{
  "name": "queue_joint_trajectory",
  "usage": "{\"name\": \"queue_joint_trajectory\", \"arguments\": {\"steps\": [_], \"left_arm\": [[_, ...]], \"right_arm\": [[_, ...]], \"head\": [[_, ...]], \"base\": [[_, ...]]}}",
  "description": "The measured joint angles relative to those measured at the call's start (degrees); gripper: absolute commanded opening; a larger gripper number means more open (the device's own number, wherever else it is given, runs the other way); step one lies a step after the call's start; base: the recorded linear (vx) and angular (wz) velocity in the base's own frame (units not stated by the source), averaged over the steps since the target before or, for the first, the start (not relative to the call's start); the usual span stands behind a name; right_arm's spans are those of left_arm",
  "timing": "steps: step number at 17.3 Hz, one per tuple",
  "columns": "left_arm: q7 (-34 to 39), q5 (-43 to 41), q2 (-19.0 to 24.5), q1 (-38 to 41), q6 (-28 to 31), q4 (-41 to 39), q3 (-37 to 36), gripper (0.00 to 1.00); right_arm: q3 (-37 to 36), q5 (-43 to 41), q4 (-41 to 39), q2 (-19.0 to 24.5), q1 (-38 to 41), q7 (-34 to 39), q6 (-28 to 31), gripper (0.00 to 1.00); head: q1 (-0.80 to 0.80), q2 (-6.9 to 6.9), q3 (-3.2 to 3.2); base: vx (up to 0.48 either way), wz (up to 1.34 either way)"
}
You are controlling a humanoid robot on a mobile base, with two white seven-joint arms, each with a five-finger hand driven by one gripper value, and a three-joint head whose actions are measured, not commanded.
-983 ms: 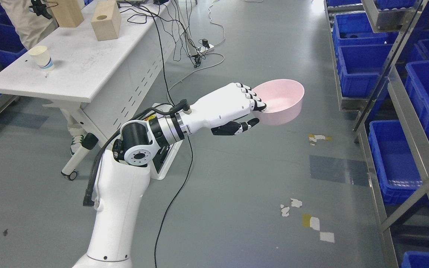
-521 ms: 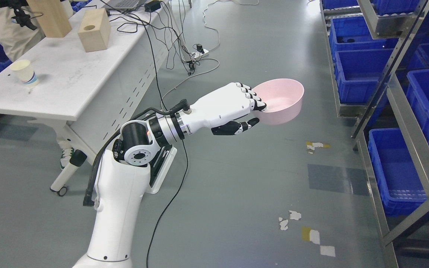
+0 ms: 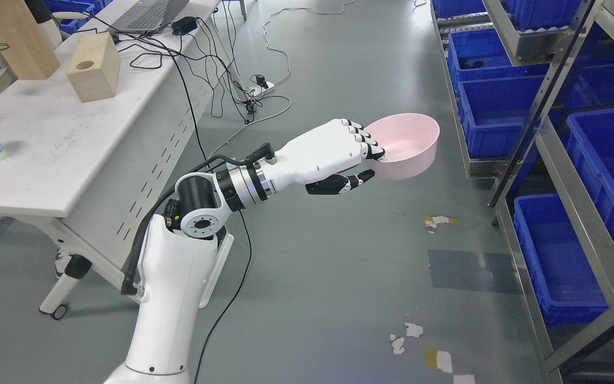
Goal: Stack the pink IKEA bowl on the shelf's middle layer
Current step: 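Hold the pink bowl in the left hand while the robot turns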
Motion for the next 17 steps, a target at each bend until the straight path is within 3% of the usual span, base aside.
{"name": "queue_joint_trajectory", "arguments": {"steps": [17], "left_arm": [[0.0,0.3,0.0,-1.6,0.0,0.3,-1.7,0.04]], "right_arm": [[0.0,0.0,0.0,0.0,0.0,0.0,0.0,1.00]], "head": [[0.00,0.00,0.00]], "base": [[0.115,-0.05]]}}
